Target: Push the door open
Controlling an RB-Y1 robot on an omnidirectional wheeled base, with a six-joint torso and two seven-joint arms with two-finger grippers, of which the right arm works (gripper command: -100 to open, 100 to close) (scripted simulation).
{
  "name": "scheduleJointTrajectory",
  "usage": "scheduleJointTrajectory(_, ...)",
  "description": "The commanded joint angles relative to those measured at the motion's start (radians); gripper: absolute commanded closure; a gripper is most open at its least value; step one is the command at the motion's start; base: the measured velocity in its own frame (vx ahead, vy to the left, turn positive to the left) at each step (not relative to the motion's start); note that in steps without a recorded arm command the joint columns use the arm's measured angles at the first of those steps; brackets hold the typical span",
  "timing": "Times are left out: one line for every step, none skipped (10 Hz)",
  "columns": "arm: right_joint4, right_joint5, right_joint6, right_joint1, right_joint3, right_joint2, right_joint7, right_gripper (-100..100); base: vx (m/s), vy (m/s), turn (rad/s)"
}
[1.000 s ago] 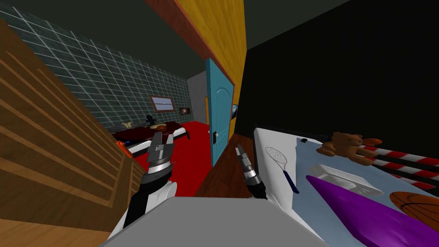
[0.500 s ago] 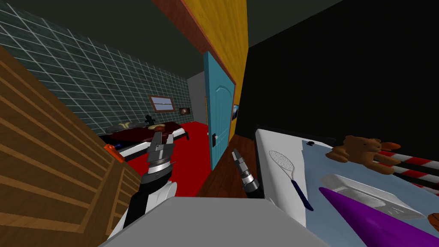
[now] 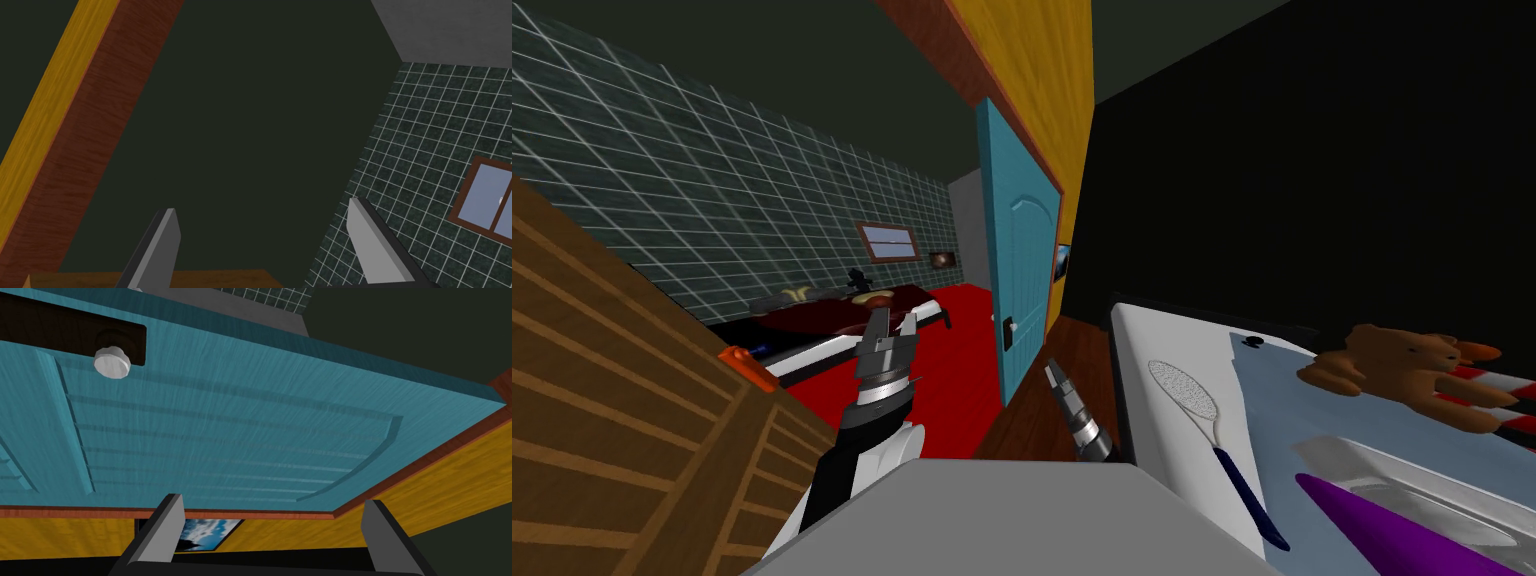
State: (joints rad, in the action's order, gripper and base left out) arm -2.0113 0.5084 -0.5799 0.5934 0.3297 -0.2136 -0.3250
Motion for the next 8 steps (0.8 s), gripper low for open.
scheduleJointTrajectory(0.013,0.025,-0.007,0.002,0.015,-0.010,-0.029,-100,0.125,-0.027,0.018)
scheduleJointTrajectory(0.026,0.046,-0.016,0.008,0.029,-0.020,-0.053,-100,0.143,-0.041,0.019)
scheduleJointTrajectory(0.032,0.057,-0.021,0.010,0.035,-0.025,-0.065,-100,0.170,-0.031,0.021)
scheduleJointTrajectory(0.044,0.078,-0.030,0.016,0.049,-0.035,-0.088,-100,0.174,-0.035,0.016)
scheduleJointTrajectory(0.057,0.100,-0.039,0.022,0.062,-0.045,-0.111,-100,0.185,-0.056,0.022)
scheduleJointTrajectory(0.062,0.110,-0.044,0.024,0.068,-0.050,-0.122,-100,0.156,-0.056,0.020)
scheduleJointTrajectory(0.074,0.130,-0.052,0.030,0.081,-0.059,-0.144,-100,0.148,-0.056,0.020)
scheduleJointTrajectory(0.086,0.150,-0.061,0.035,0.093,-0.068,-0.166,-100,0.171,-0.051,0.025)
